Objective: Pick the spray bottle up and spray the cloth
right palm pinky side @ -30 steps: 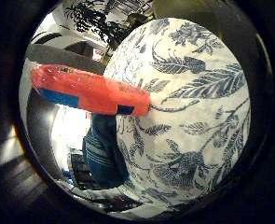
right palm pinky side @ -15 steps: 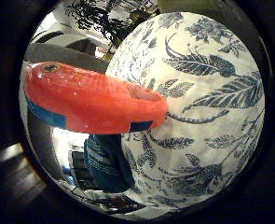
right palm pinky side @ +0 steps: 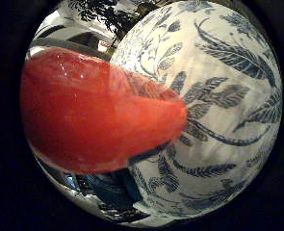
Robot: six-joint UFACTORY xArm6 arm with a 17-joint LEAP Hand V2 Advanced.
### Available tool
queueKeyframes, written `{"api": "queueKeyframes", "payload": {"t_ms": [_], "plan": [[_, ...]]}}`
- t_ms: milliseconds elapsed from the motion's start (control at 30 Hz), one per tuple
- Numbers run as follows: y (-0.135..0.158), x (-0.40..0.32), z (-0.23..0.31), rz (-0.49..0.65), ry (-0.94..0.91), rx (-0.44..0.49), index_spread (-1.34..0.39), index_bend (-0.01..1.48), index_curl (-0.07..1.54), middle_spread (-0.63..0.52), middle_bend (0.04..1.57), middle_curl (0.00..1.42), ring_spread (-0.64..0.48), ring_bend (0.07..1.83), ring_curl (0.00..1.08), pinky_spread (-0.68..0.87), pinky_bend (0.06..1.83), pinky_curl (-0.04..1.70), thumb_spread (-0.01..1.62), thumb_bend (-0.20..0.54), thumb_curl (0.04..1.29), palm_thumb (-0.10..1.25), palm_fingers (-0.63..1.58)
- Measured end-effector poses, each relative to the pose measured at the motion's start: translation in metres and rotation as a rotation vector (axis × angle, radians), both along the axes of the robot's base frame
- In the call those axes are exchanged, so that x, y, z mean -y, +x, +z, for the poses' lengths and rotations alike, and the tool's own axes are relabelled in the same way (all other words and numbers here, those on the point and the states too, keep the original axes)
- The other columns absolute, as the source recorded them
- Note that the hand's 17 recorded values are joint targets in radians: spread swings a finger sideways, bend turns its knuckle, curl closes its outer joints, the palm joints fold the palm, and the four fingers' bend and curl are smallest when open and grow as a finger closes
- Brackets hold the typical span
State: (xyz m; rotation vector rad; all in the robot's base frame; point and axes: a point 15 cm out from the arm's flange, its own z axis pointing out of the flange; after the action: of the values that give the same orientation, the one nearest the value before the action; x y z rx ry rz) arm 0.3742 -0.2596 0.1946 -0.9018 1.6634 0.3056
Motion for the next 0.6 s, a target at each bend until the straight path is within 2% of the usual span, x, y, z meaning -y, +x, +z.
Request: {"api": "queueKeyframes", "payload": {"t_ms": [67, 167, 233, 300, 400, 433, 600], "plan": [[0.009, -0.001, 0.002, 0.011, 0.001, -0.011, -0.12, 0.17, 0.28, 0.1, 0.44, 0.39, 0.14, 0.6, 0.3, 0.31, 0.37, 0.28, 0.92, -0.024, 0.32, 0.53, 0.6], [0.017, -0.005, 0.002, 0.03, 0.003, -0.035, -0.21, 0.19, 0.31, -0.05, 0.61, 0.46, -0.03, 0.76, 0.35, 0.14, 0.45, 0.27, 0.92, -0.025, 0.32, 0.56, 0.94], [0.026, -0.007, 0.006, 0.047, -0.009, -0.041, -0.27, 0.25, 0.37, -0.13, 0.7, 0.52, -0.13, 0.88, 0.42, -0.08, 0.65, 0.34, 0.92, -0.023, 0.33, 0.59, 1.21], [0.034, -0.01, 0.01, 0.071, -0.02, -0.051, -0.32, 0.39, 0.46, -0.17, 0.85, 0.58, -0.18, 0.96, 0.46, -0.24, 0.79, 0.4, 0.91, -0.022, 0.33, 0.63, 1.31], [0.035, -0.012, 0.011, 0.106, -0.038, -0.081, -0.33, 0.62, 0.58, -0.17, 0.99, 0.63, -0.19, 1.08, 0.51, -0.31, 0.97, 0.48, 0.9, -0.022, 0.34, 0.66, 1.35], [0.035, -0.012, 0.011, 0.116, -0.044, -0.095, -0.32, 0.73, 0.63, -0.16, 1.04, 0.65, -0.19, 1.13, 0.53, -0.31, 1.05, 0.52, 0.9, -0.022, 0.34, 0.68, 1.34], [0.041, -0.01, 0.019, 0.164, -0.09, -0.117, -0.27, 1.02, 0.77, -0.14, 1.25, 0.72, -0.2, 1.31, 0.61, -0.26, 1.23, 0.65, 0.88, -0.006, 0.4, 0.85, 1.22]]}}
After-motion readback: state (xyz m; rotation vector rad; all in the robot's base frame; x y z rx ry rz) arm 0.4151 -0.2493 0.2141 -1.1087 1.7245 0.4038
